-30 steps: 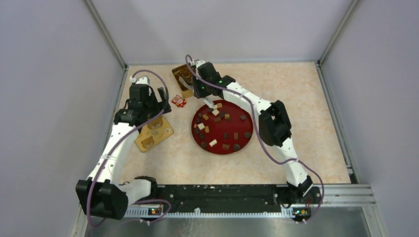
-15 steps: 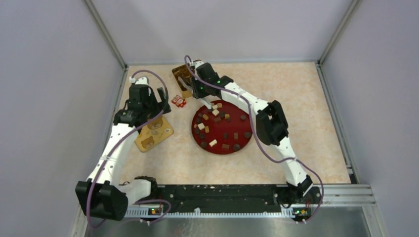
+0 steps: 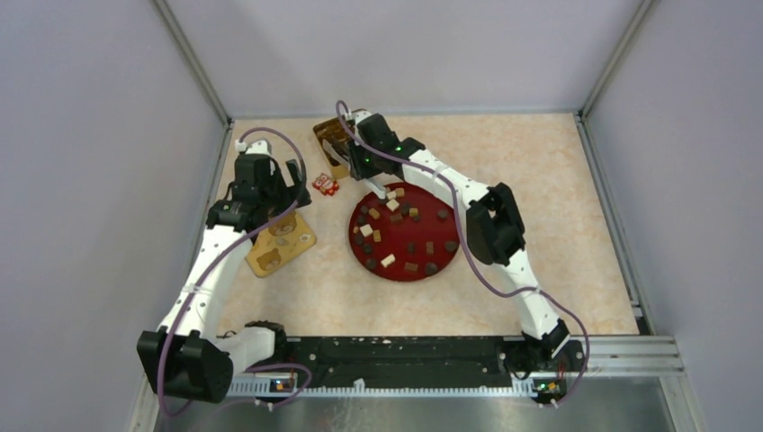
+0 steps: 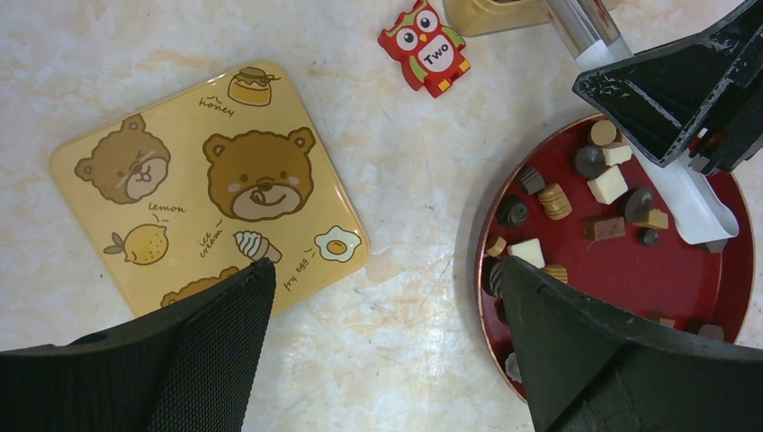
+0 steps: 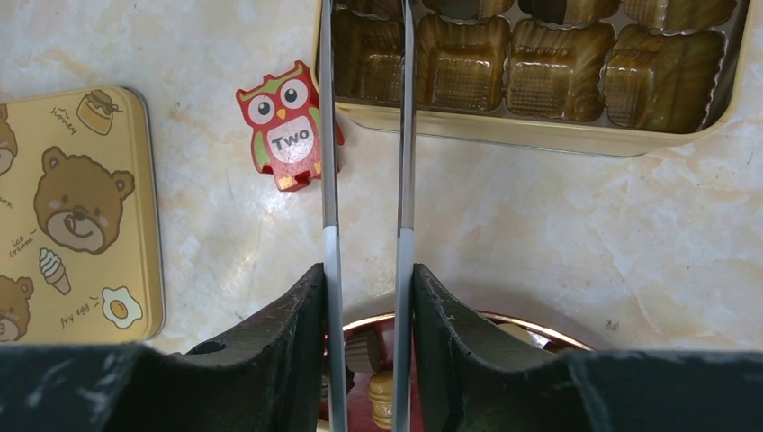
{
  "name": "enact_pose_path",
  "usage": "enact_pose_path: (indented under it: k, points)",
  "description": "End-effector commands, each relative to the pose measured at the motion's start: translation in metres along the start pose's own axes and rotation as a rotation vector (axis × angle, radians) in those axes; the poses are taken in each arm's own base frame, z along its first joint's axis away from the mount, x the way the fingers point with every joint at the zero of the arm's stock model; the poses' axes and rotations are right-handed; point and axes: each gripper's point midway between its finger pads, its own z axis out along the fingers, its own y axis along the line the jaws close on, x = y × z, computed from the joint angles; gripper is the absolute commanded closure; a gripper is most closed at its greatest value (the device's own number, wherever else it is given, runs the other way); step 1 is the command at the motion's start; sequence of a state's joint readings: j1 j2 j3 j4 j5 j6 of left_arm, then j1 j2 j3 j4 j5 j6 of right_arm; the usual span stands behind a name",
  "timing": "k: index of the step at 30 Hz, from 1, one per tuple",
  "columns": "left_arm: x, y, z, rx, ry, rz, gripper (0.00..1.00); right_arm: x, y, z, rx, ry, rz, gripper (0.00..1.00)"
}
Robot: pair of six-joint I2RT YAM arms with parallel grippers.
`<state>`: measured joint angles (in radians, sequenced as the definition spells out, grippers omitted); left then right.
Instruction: Pack the chocolate
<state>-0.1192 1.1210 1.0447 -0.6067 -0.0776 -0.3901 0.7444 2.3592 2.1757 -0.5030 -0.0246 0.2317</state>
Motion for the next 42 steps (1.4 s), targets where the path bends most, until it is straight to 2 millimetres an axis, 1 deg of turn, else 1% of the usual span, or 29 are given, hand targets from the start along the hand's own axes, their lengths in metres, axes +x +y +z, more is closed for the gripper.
enact_pose_path:
  k: [1, 3, 4, 7, 10, 12, 16, 18, 21, 24, 27, 30, 34, 36, 38, 42]
  points:
    - [-0.007, 0.001, -0.006, 0.001, -0.041, 0.010, 0.01, -0.047, 0.022, -0.024, -0.039, -0.123, -0.011, 0.64]
    - [-0.007, 0.001, -0.006, 0.001, -0.041, 0.010, 0.01, -0.049, 0.021, -0.026, -0.035, -0.131, -0.012, 0.65]
    - [-0.007, 0.000, -0.006, 0.002, -0.041, 0.010, 0.01, -0.051, 0.022, -0.027, -0.036, -0.134, -0.011, 0.68]
    - [-0.007, 0.001, -0.006, 0.000, -0.042, 0.011, 0.01, -0.057, 0.023, -0.033, -0.038, -0.151, -0.012, 0.79]
    - [-0.007, 0.001, -0.006, 0.002, -0.044, 0.011, 0.01, -0.067, 0.026, -0.044, -0.045, -0.179, -0.015, 0.90]
    - [-0.007, 0.001, -0.006, 0.002, -0.041, 0.011, 0.01, -0.076, 0.028, -0.055, -0.052, -0.206, -0.015, 0.93]
    - [-0.008, 0.000, -0.005, 0.005, -0.042, 0.013, 0.01, -0.095, 0.030, -0.091, -0.056, -0.277, -0.017, 0.94]
    - [-0.009, 0.000, -0.005, 0.006, -0.043, 0.014, 0.01, -0.101, 0.022, -0.113, -0.009, -0.319, -0.020, 0.94]
    - [-0.009, -0.001, -0.004, 0.008, -0.043, 0.015, 0.01, -0.085, 0.002, -0.139, 0.077, -0.326, -0.038, 0.94]
    - [-0.010, -0.003, -0.002, 0.016, -0.042, 0.017, 0.01, -0.059, -0.026, -0.164, 0.171, -0.299, -0.038, 0.94]
    - [-0.011, -0.006, 0.001, 0.029, -0.041, 0.020, 0.01, -0.019, -0.051, -0.187, 0.247, -0.237, -0.024, 0.94]
    - [-0.013, -0.009, 0.004, 0.042, -0.039, 0.020, 0.01, 0.023, -0.070, -0.208, 0.314, -0.155, -0.012, 0.93]
    - [-0.010, -0.011, 0.010, 0.048, -0.024, 0.017, 0.01, 0.068, -0.080, -0.235, 0.353, -0.068, 0.037, 0.91]
    - [-0.008, -0.012, 0.012, 0.050, -0.017, 0.014, 0.01, 0.089, -0.083, -0.243, 0.367, -0.028, 0.066, 0.91]
    - [-0.008, -0.013, 0.014, 0.055, -0.015, 0.011, 0.01, 0.106, -0.087, -0.251, 0.382, 0.004, 0.091, 0.90]
    - [-0.007, -0.014, 0.016, 0.060, -0.012, 0.011, 0.01, 0.129, -0.089, -0.261, 0.395, 0.056, 0.115, 0.87]
